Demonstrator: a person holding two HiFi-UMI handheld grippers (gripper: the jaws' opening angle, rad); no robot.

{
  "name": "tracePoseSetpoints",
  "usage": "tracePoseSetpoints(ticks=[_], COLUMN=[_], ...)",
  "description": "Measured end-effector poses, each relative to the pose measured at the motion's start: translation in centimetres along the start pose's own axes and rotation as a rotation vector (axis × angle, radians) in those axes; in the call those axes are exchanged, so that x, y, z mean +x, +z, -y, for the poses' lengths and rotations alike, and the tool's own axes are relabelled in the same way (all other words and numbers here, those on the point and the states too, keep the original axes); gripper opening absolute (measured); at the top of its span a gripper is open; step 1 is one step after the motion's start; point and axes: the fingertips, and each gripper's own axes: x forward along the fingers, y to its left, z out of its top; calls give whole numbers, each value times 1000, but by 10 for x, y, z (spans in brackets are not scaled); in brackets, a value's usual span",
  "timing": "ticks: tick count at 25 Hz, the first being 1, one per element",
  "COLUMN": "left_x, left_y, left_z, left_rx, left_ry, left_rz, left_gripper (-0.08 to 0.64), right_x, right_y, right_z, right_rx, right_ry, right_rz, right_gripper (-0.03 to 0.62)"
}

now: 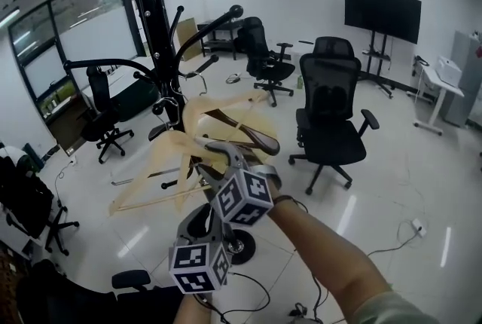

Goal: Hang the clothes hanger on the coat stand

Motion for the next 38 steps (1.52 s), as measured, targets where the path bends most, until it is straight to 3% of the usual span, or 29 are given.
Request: tracePoseSetpoints(ticks=[7, 13, 14, 17, 20, 28, 33, 38], left_x=[-14, -19, -19, -23, -32, -58, -65, -68], left_y=[-6, -25, -30, -49, -78, -161, -203, -229], left_z=[21, 42, 45, 54, 66, 115, 147, 178], left_rx=[20, 28, 25, 24, 31, 3, -63, -46], left_ry=[-28, -51, -52, -52, -68, -144, -195, -277], left_rz=[8, 17, 20, 32, 31, -64, -135, -185], left_gripper=[69, 69, 69, 37, 14, 14, 14, 14], right_x=[-52, -116, -127, -158, -187, -255, -284, -310], right_y=[1, -29, -38, -72, -115, -181, -205, -227], right_z=[-8, -24, -30, -55, -89, -167, -207, -239], right_rx=[132, 309, 349, 465, 586, 835, 884, 932], right_ry=[-27, -124, -134, -158, -180, -224, -233, -222], right_rz=[81, 107, 96, 36, -76, -262, -342, -417], right_gripper=[201, 201, 201, 119, 0, 0, 0, 0])
